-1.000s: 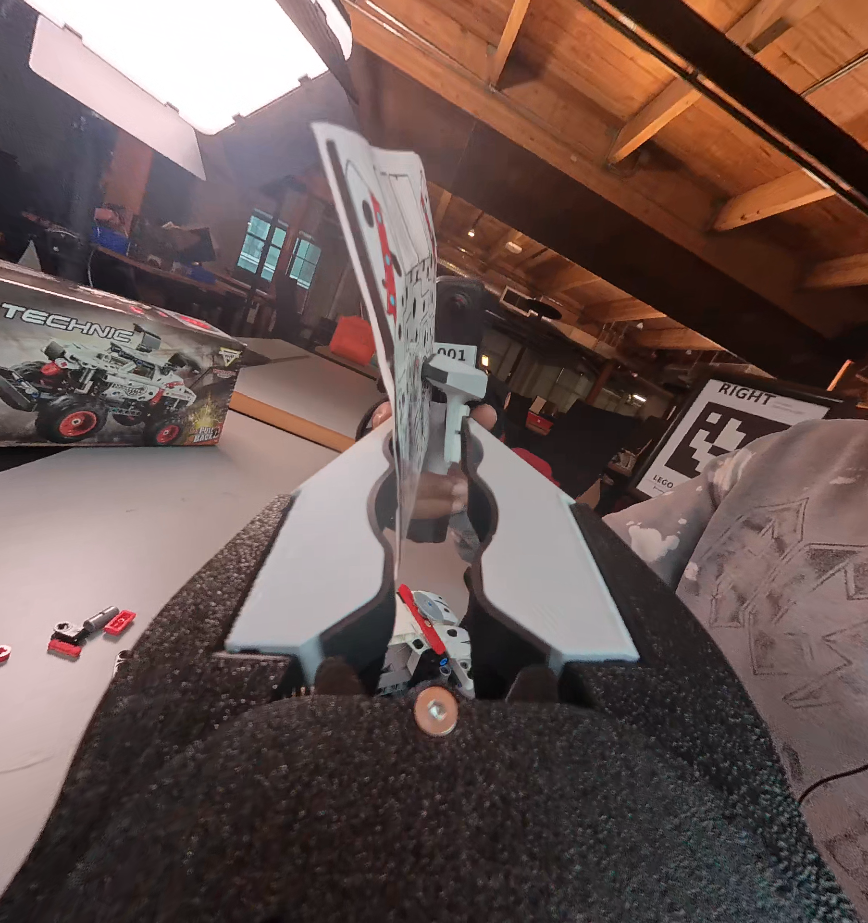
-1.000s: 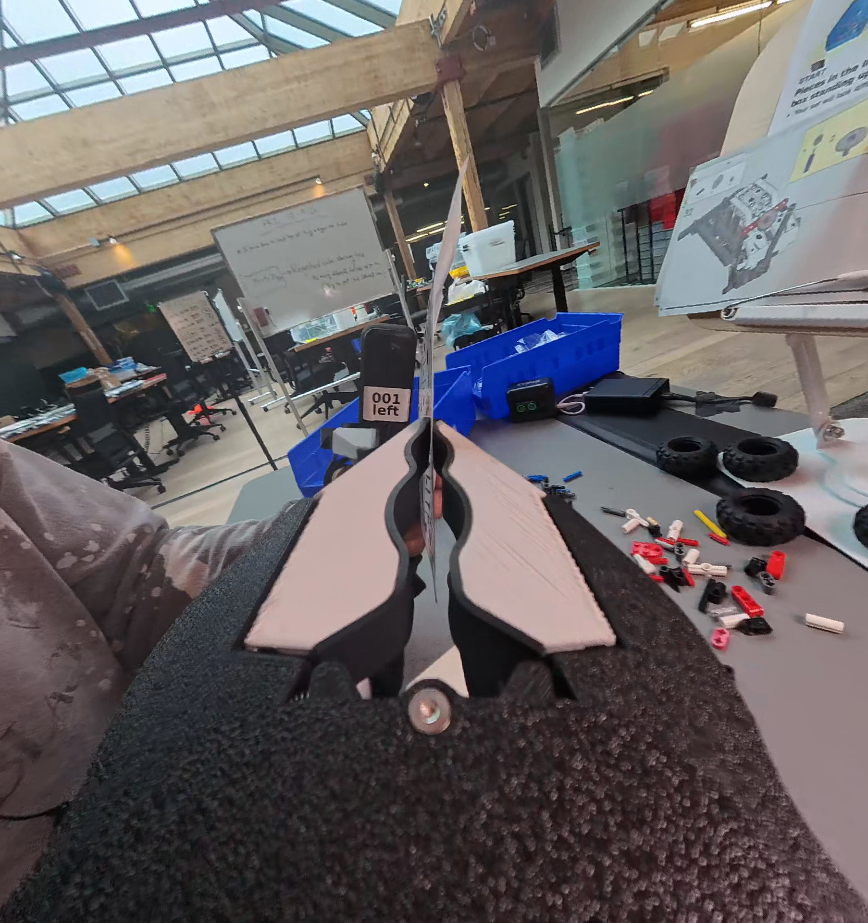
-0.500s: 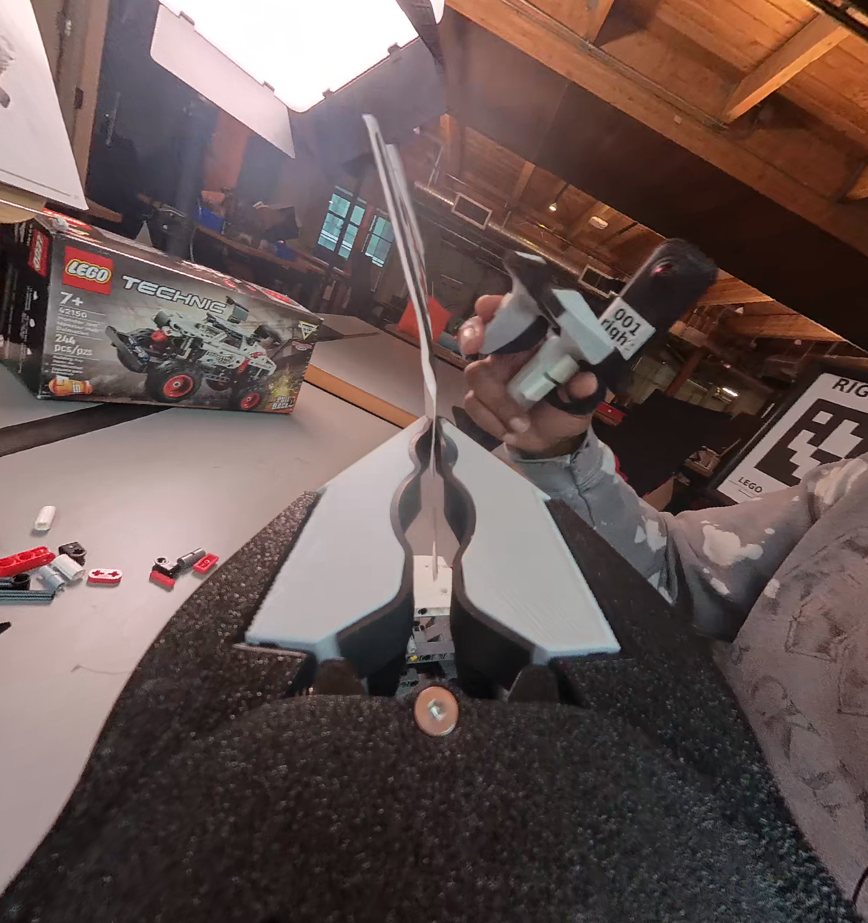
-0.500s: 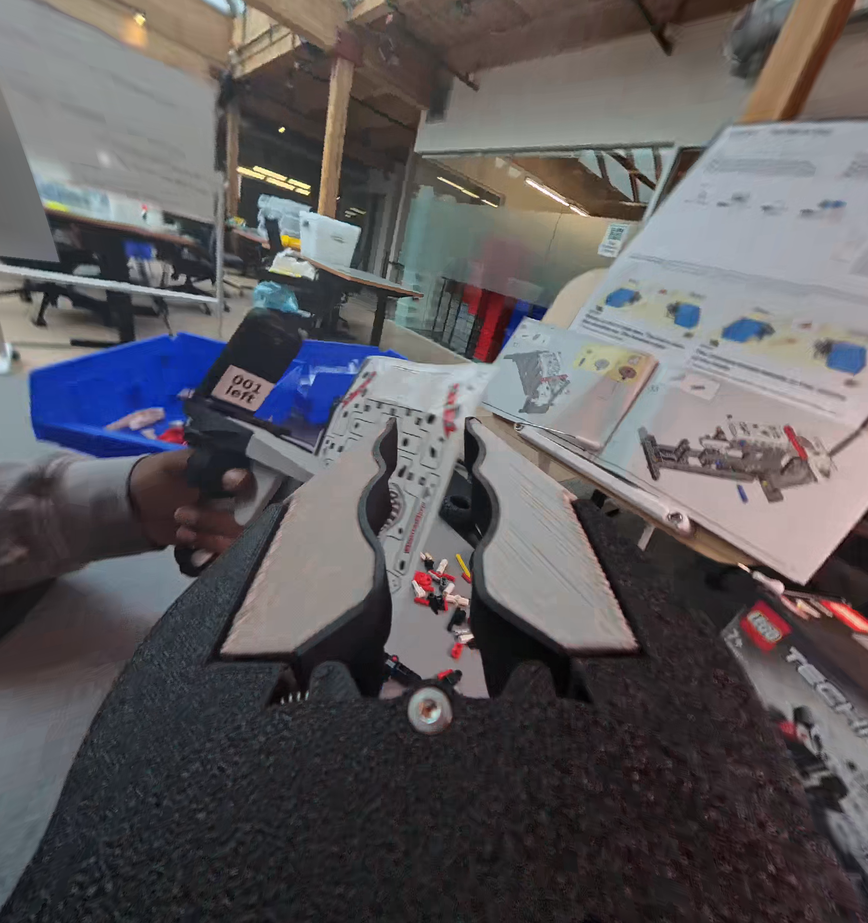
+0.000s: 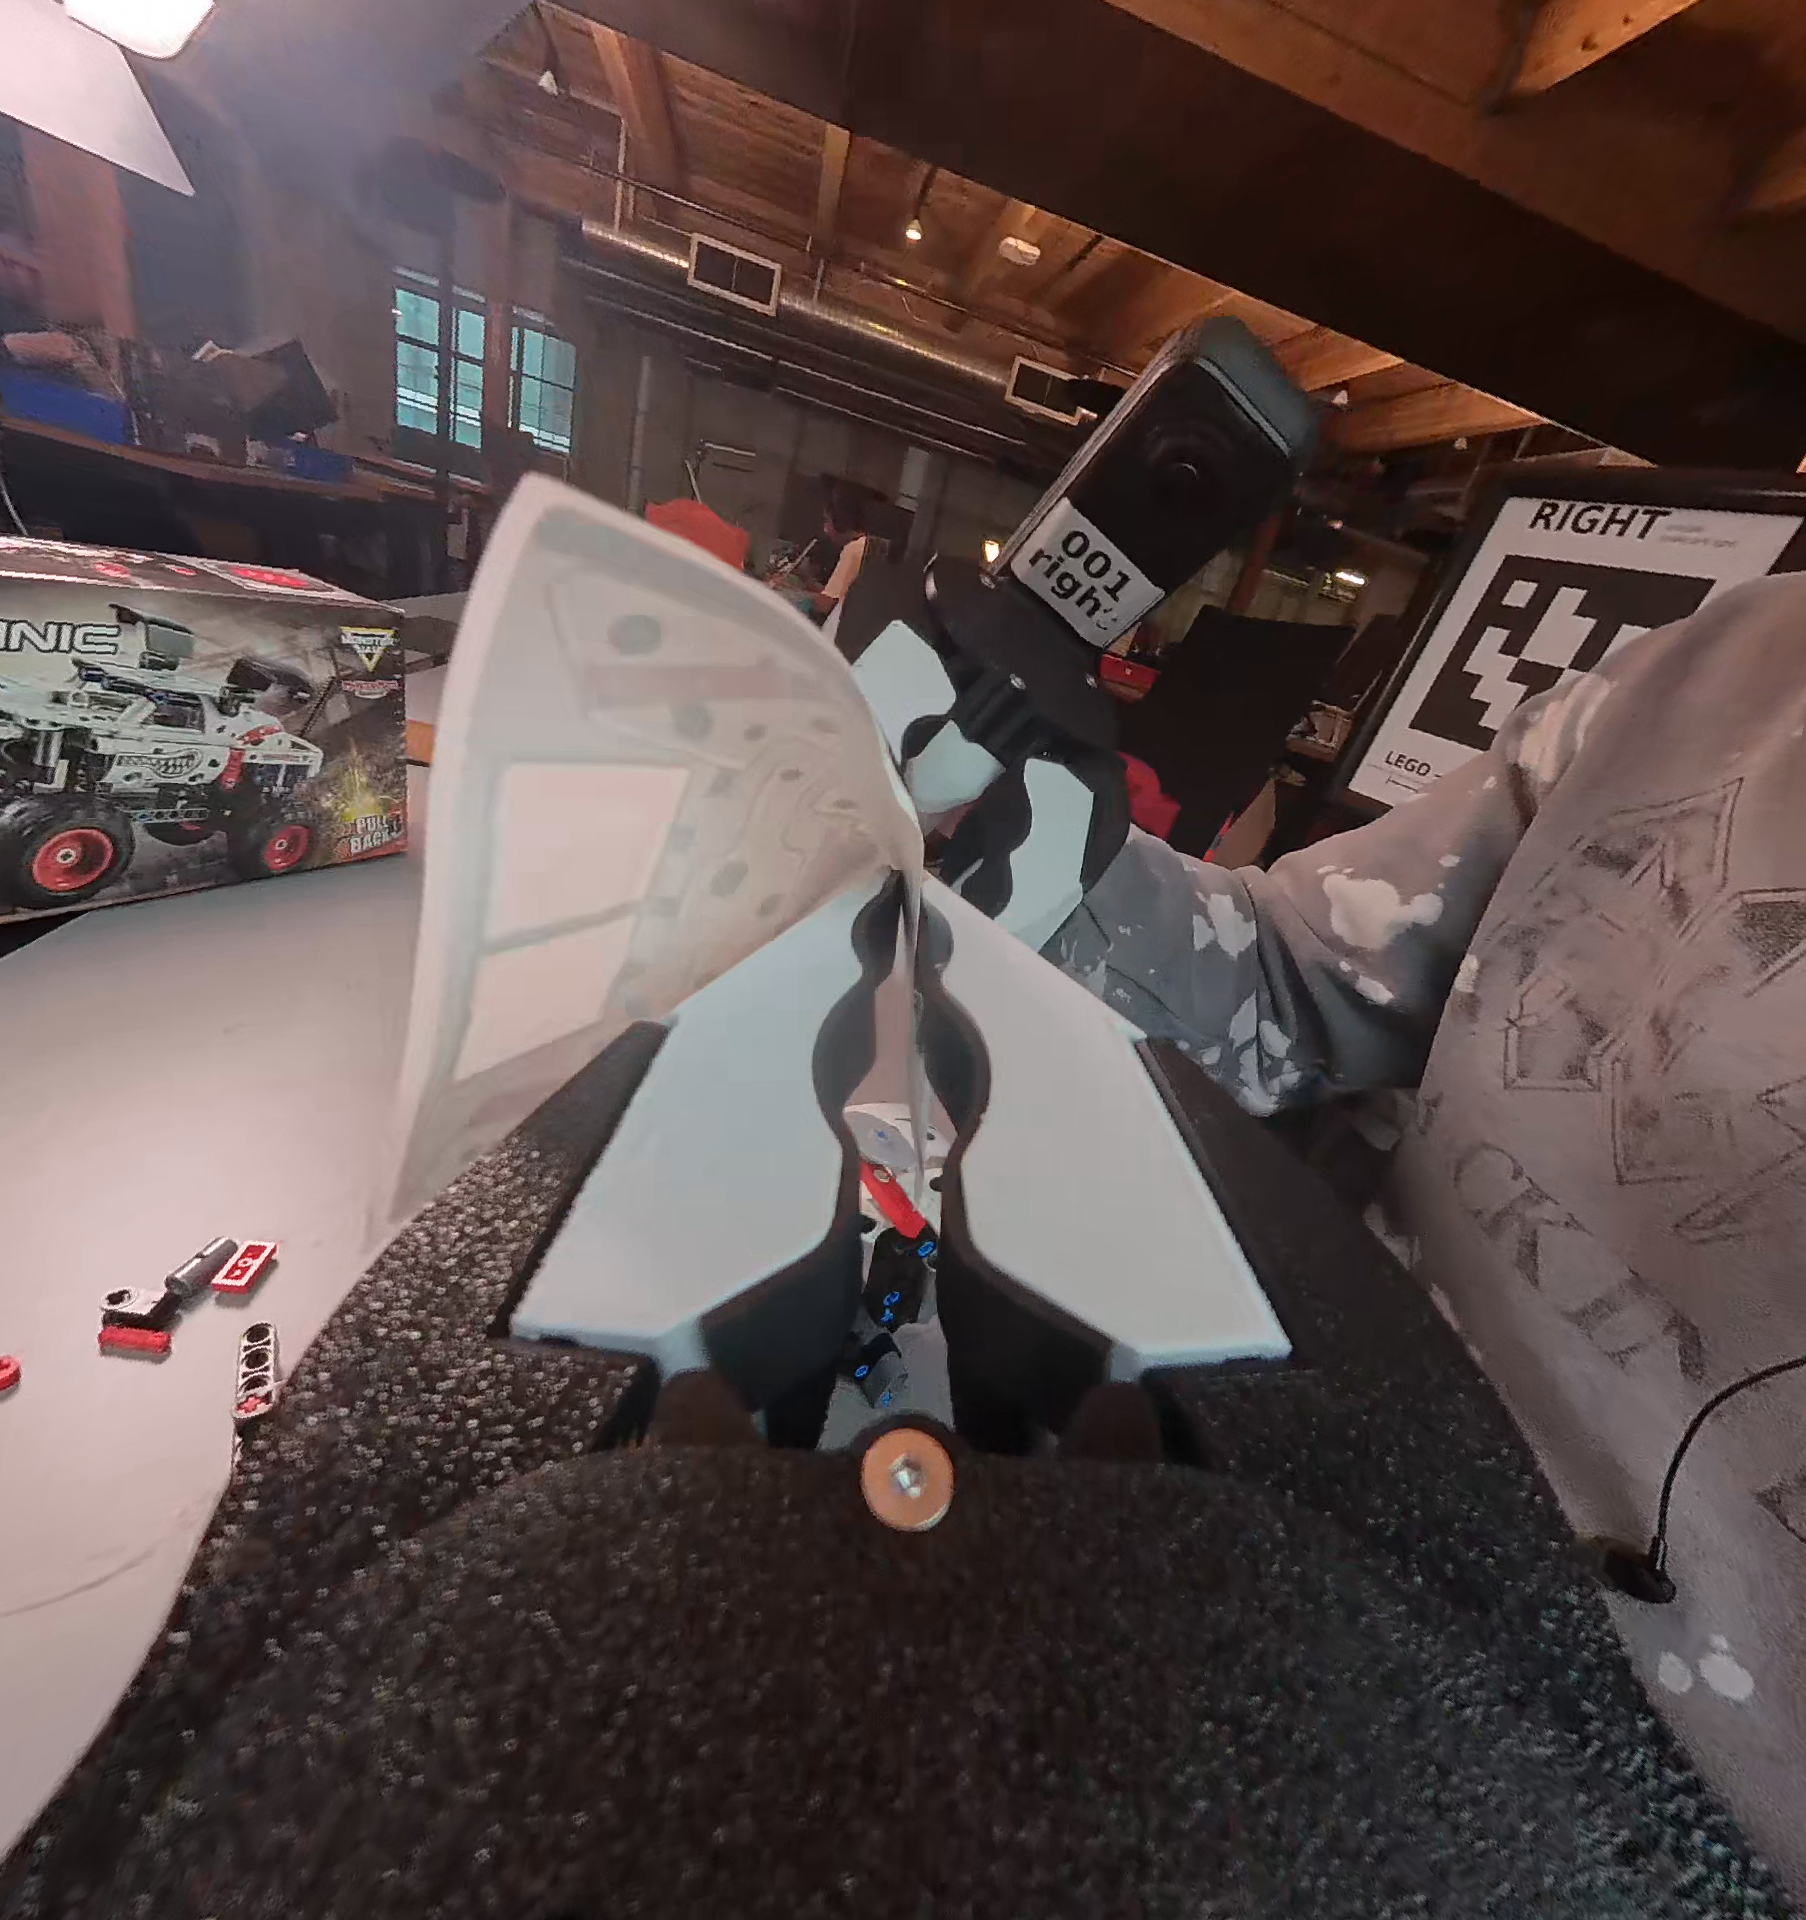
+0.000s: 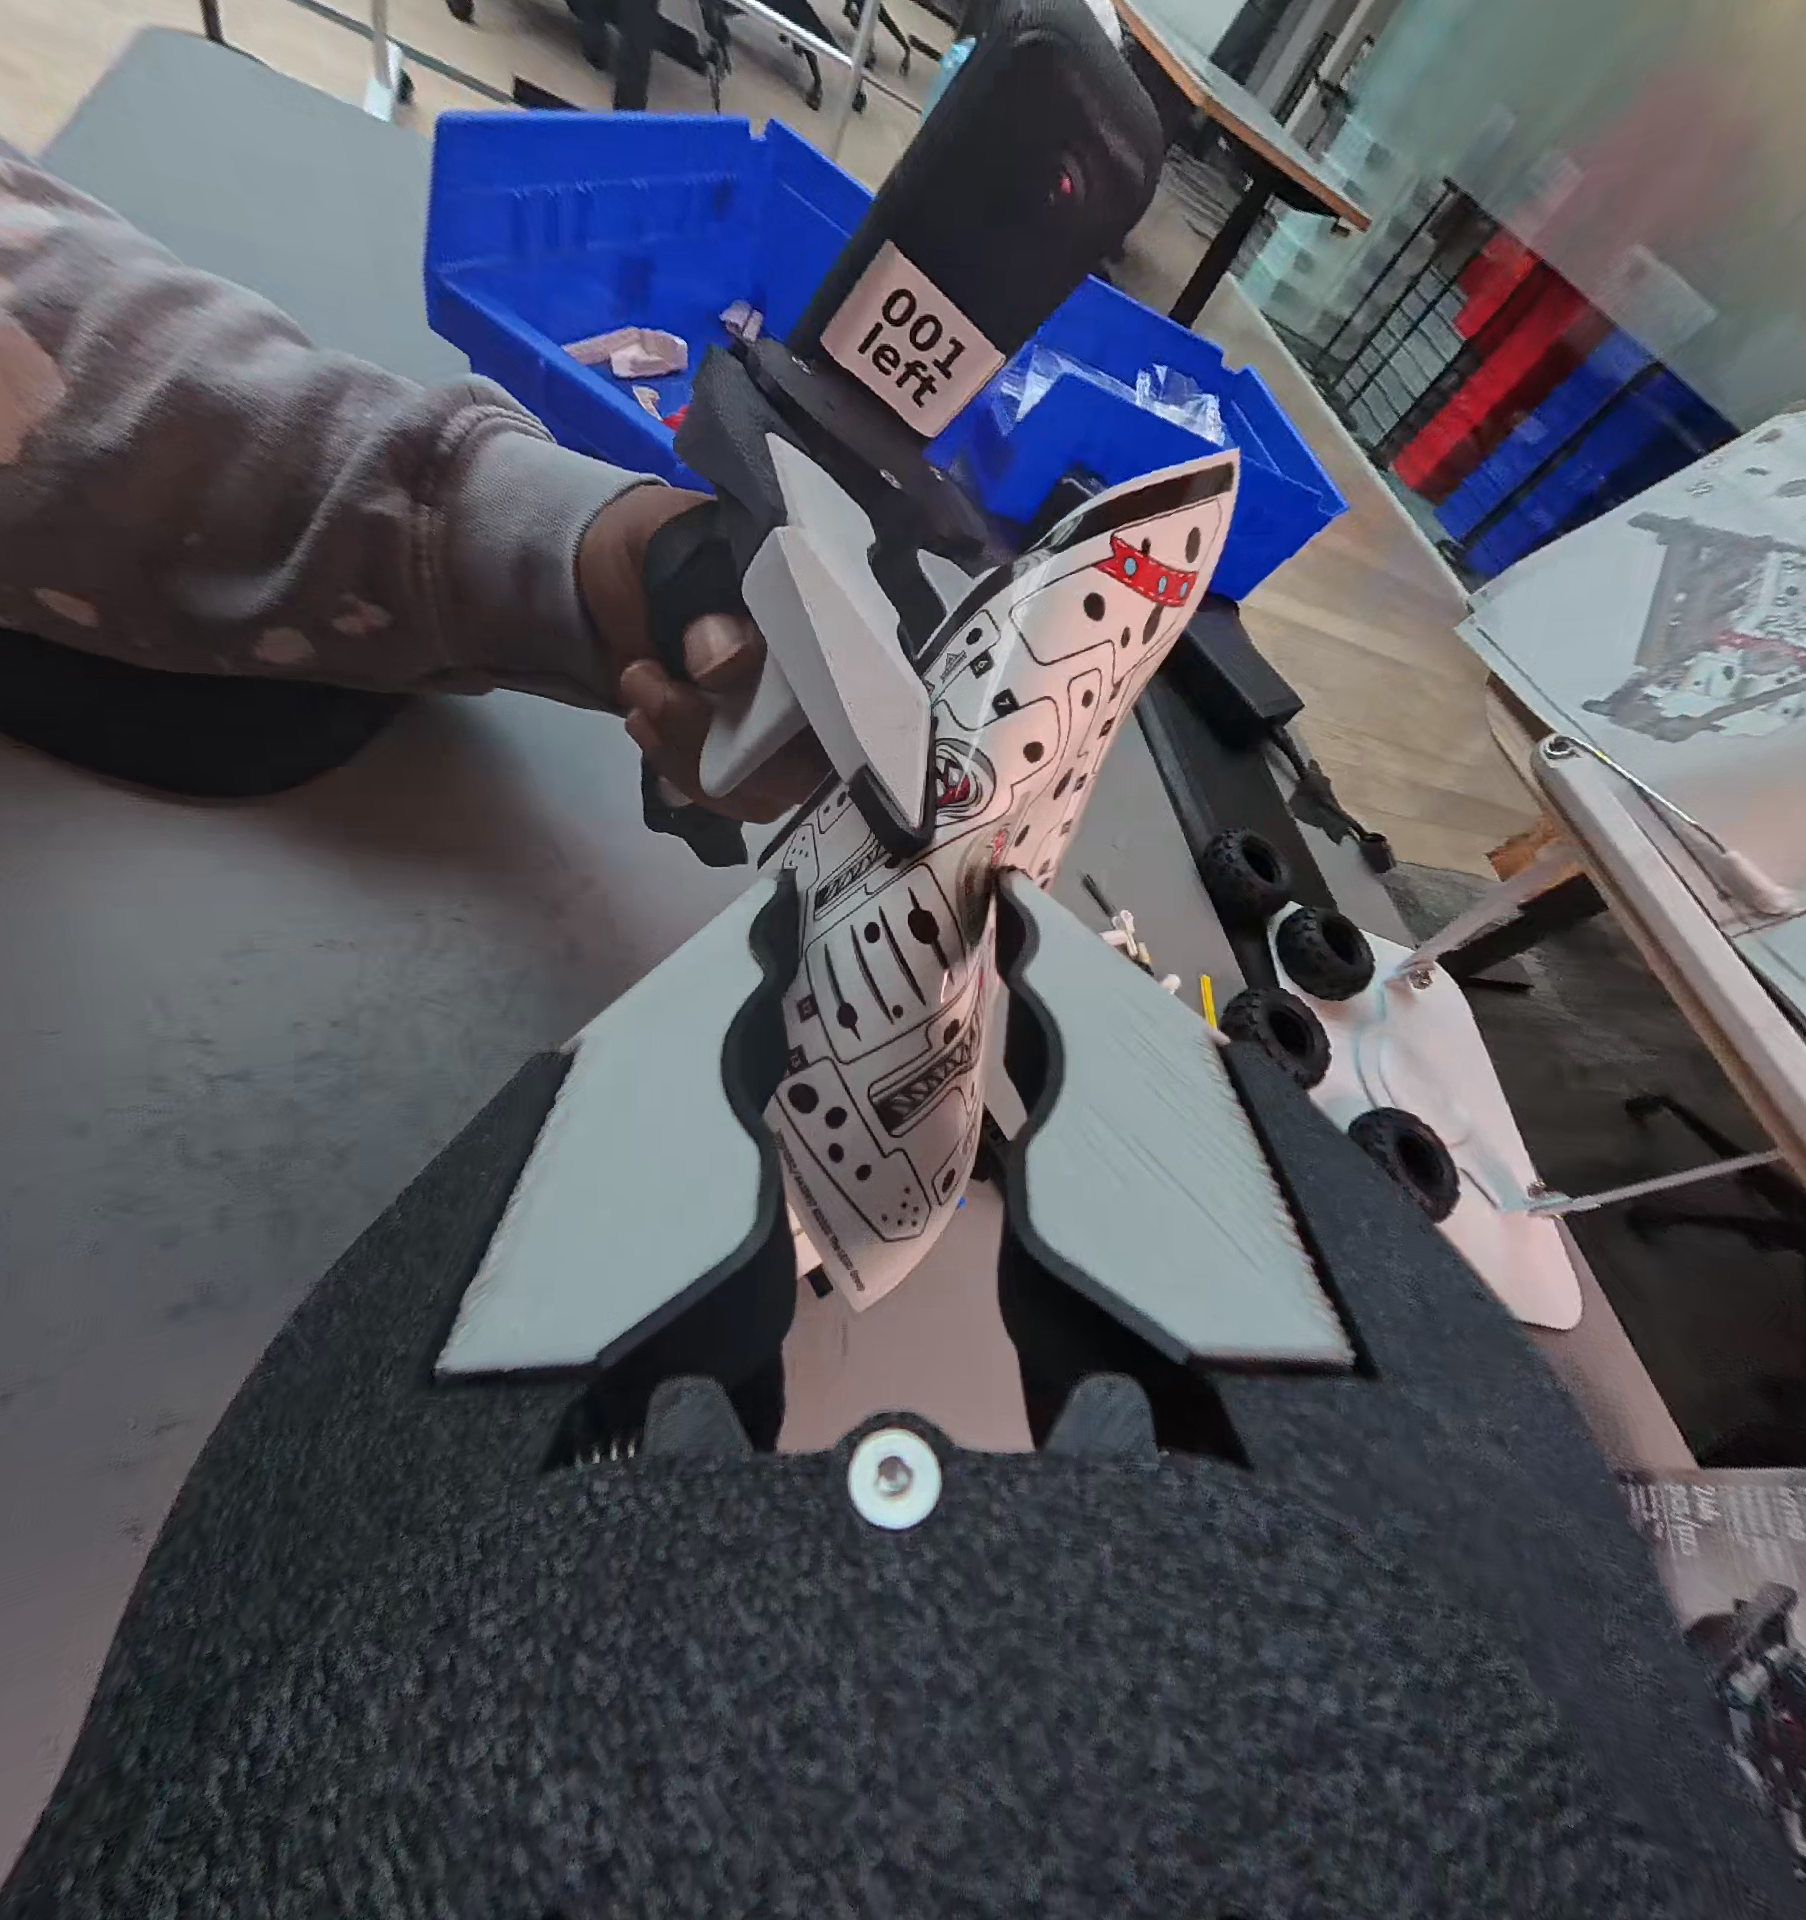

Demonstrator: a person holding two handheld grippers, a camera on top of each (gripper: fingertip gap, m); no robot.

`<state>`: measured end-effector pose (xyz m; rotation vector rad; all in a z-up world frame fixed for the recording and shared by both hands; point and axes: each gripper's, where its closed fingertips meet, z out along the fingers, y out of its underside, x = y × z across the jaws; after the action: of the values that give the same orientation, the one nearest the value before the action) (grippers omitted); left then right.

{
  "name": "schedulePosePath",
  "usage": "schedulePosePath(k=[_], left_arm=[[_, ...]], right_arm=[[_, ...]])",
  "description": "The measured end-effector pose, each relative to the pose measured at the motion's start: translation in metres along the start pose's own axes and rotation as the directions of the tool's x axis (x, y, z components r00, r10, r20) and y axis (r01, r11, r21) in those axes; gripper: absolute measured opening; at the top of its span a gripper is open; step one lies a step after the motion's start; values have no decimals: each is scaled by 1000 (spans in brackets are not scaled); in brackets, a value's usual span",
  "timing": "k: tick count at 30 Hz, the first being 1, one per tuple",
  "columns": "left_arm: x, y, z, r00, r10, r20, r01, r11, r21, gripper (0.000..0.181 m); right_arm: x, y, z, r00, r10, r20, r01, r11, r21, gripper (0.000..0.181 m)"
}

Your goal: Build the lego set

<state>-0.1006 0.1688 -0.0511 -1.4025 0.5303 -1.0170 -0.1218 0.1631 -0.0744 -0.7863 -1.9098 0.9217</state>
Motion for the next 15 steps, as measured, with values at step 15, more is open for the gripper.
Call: schedulePosePath(k=[15], left_arm=[[-3,9,1,1000,20,14,-19,999,-43,0]], right_arm=[[1,-4,-15,987,129,90,-139,984,109,11]])
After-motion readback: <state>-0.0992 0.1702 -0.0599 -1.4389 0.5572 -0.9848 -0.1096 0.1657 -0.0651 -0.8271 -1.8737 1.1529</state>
